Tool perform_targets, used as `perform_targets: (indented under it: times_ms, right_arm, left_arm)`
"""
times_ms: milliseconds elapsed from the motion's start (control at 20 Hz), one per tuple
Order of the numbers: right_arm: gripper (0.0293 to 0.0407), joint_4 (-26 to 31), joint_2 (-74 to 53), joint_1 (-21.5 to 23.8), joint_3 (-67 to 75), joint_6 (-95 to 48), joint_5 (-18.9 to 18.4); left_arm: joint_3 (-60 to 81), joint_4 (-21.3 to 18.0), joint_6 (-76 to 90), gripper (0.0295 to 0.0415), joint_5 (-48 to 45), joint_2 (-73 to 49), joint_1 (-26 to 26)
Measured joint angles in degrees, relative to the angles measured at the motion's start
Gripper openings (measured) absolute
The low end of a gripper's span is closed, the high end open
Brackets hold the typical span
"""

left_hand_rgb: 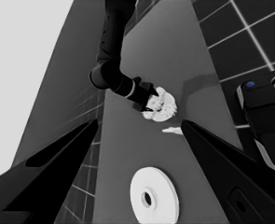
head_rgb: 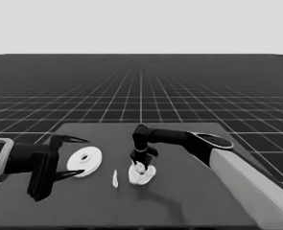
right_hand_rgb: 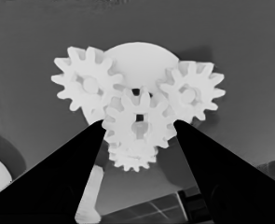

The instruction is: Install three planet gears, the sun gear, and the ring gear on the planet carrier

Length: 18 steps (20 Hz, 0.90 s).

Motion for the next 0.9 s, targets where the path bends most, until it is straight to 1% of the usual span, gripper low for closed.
perform_targets:
  times_ms: [900]
  right_arm:
    - [0.0309,-0.03,-0.05,-0.07,-0.04,10.80,0.00]
  left_arm:
    - [0.00,0.00,0.00,0.0385,0.00,0.00,0.00]
